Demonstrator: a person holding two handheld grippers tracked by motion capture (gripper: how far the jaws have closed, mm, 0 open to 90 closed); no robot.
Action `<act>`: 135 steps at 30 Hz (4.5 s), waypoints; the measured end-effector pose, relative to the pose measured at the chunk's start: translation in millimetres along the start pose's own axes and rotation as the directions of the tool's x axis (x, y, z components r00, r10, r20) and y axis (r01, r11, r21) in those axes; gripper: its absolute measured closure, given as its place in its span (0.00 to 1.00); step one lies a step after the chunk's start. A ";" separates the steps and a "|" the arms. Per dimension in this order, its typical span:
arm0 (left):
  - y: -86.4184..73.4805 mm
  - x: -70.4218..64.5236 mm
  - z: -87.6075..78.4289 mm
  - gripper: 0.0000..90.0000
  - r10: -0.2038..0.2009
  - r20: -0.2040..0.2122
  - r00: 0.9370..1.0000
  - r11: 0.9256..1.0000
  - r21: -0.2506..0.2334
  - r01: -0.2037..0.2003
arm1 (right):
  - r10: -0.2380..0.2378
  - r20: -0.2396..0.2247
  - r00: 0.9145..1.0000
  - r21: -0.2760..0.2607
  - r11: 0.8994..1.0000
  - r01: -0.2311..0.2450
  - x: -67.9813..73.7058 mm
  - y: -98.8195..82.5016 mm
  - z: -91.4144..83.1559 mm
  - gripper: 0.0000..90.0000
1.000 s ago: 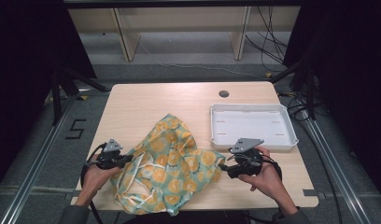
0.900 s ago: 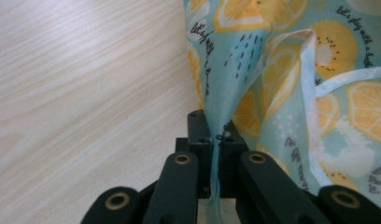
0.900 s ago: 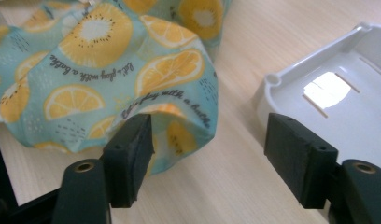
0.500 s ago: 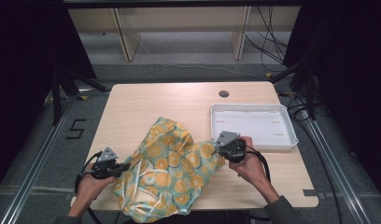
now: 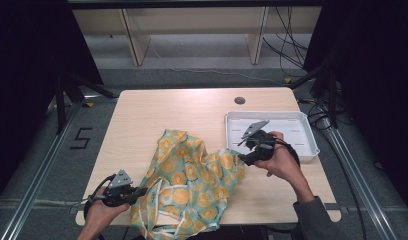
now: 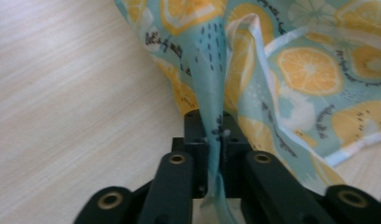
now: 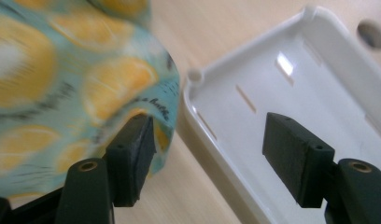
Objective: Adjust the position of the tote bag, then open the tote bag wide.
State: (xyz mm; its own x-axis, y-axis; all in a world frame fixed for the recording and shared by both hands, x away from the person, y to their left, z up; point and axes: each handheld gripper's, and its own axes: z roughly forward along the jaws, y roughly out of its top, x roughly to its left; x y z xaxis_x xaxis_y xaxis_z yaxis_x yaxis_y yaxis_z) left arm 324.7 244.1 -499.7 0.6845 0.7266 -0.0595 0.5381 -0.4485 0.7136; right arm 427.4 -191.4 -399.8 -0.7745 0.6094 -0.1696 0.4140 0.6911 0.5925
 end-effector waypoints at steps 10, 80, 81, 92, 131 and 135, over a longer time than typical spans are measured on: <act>3.9 5.6 -13.1 0.50 -0.103 -0.059 0.993 0.990 -0.099 0.096 | 0.039 -0.169 0.985 -0.174 0.982 -0.069 41.3 47.4 25.3 0.36; 13.2 -4.6 -30.0 0.49 -0.114 -0.078 0.990 0.982 -0.159 0.101 | -0.095 -0.281 0.955 -0.240 0.970 0.026 33.8 69.3 43.0 0.33; 13.2 -4.6 -30.0 0.49 -0.114 -0.078 0.990 0.982 -0.159 0.101 | -0.095 -0.281 0.955 -0.240 0.970 0.026 33.8 69.3 43.0 0.33; 15.8 -12.9 -34.2 0.48 -0.075 -0.061 0.995 0.989 -0.131 0.067 | -0.186 -0.369 0.911 -0.221 0.969 0.108 89.6 25.9 16.4 0.31; 19.1 -20.4 -34.9 0.44 -0.046 -0.064 0.997 0.990 -0.133 0.037 | -0.348 -0.337 0.875 -0.150 0.937 0.315 126.9 21.2 35.8 1.00; 20.3 -29.5 -36.7 0.42 -0.037 -0.048 0.998 0.989 -0.143 0.030 | -0.316 -0.300 0.900 -0.205 0.943 0.262 112.9 35.5 28.4 1.00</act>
State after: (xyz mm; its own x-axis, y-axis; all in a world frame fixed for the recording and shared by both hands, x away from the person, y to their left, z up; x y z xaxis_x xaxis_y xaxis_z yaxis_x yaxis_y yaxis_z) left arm 297.4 232.6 -457.8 0.6398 0.7667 -0.0526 0.4823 -0.3473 0.8042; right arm 368.2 -87.0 -420.3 -0.9713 0.2141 -0.1037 0.0892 0.7318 0.6756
